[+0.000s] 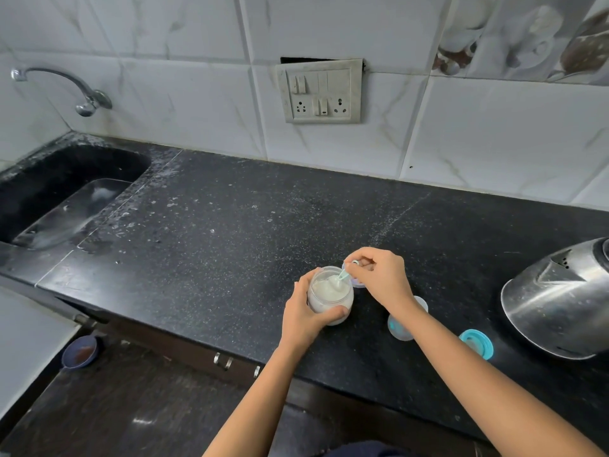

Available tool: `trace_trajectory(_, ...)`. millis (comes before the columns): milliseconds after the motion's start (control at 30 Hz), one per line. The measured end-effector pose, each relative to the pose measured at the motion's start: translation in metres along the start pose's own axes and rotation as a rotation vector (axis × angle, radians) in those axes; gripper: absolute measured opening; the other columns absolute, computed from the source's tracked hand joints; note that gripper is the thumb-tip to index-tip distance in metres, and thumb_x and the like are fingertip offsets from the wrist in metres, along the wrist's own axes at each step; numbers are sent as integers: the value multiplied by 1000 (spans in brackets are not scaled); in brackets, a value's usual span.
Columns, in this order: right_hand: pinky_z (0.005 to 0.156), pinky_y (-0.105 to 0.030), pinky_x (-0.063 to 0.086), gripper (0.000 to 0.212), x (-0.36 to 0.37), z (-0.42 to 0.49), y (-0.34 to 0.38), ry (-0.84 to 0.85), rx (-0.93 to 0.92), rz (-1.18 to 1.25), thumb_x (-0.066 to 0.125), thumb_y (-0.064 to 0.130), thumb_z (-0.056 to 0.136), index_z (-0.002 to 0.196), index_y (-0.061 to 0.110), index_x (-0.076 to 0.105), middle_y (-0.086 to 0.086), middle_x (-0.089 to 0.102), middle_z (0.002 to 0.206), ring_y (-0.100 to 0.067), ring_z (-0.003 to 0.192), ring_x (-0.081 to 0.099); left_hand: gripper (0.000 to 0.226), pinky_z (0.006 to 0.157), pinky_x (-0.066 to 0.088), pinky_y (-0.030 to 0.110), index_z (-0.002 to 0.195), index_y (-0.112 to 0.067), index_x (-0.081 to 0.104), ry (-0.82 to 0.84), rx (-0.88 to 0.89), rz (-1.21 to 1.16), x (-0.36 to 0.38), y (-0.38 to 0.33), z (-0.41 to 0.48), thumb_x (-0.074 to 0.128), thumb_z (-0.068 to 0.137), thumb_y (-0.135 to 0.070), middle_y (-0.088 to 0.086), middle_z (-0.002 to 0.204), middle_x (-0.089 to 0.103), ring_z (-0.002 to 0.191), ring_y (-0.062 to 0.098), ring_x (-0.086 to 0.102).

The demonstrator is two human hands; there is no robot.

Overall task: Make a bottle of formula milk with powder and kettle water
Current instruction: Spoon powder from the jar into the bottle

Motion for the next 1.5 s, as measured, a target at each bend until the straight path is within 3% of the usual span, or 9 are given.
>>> trace_trajectory(167, 53, -11, 47, 9, -4, 0, -11, 0, 153, 82, 66, 7, 80, 77, 15, 71, -4, 70, 64, -2, 52, 64, 75, 99, 46, 37, 124, -44, 51, 4, 2, 1, 0, -1, -1, 88, 61, -27, -16, 126, 58, 115, 1, 54)
trace_trajectory(333, 61, -27, 59, 12, -9, -5, -17, -11, 241, 261, 66, 3, 80, 76, 12, 73, -12, 72, 68, -18, 64, 71, 76, 99, 46, 39, 124, -46, 48, 15, 8, 11, 0, -4, -2, 87, 60, -32, -17, 127, 56, 115, 0, 53)
trace_trajectory(467, 60, -24, 56, 8, -22, -11, -18, -53, 295, 387, 67, 5, 82, 81, 10, 73, -14, 73, 73, -17, 66, 70, 77, 99, 45, 42, 121, -51, 46, 51, 38, 51, -2, -9, 1, 87, 58, -38, -19, 125, 56, 118, 4, 51)
trace_trajectory(633, 61, -21, 56, 8, -57, -25, -21, -144, 361, 493, 69, 10, 86, 93, 10, 72, -11, 74, 81, -14, 71, 73, 111, 112, 32, 47, 142, -38, 30, 79, 58, 144, -4, -20, 8, 82, 47, -63, -14, 143, 41, 143, 24, 26)
trace_trajectory(767, 66, -23, 57, 12, -89, -42, -31, -231, 376, 507, 69, 14, 87, 99, 10, 70, -11, 74, 84, -16, 75, 73, 113, 111, 21, 27, 147, -33, 24, 50, 177, 166, 4, -59, 7, 88, 55, -48, -18, 152, 28, 144, 6, 5)
trace_trajectory(967, 61, -19, 55, 9, -122, -73, -56, -355, 370, 549, 67, 5, 87, 95, 6, 70, -14, 73, 82, -14, 69, 71, 102, 104, 17, 1, 147, -25, 28, 261, 281, 119, 67, -91, -9, 88, 65, -34, -22, 146, 29, 133, -9, 24)
trace_trajectory(1100, 62, -22, 55, 8, -127, -90, -76, -407, 396, 526, 67, 4, 87, 94, 5, 71, -15, 73, 82, -18, 71, 72, 102, 109, 25, 16, 148, -26, 28, 361, 147, 41, 104, -68, -22, 87, 65, -36, -18, 148, 33, 134, -5, 28)
trace_trajectory(1300, 58, -20, 54, 6, -122, -101, -92, -452, 407, 517, 68, 2, 86, 91, 3, 71, -16, 72, 77, -18, 66, 71, 102, 107, 28, 18, 147, -23, 33, 436, 47, 70, 128, -37, -24, 89, 62, -34, -11, 148, 41, 132, 0, 36)
trace_trajectory(1500, 58, -22, 54, 5, -119, -102, -98, -475, 390, 510, 68, 2, 85, 88, 2, 71, -18, 72, 75, -19, 65, 70, 74, 101, 42, 25, 131, -29, 51, 463, 98, 107, 138, -34, -15, 86, 65, -35, -18, 126, 59, 117, -1, 52)
Point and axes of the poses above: each hand's wrist, its own z-axis towards the middle knuckle, its own x-axis out of the palm, y = z × x, the point moved 8 cm from there along z, towards the middle knuckle
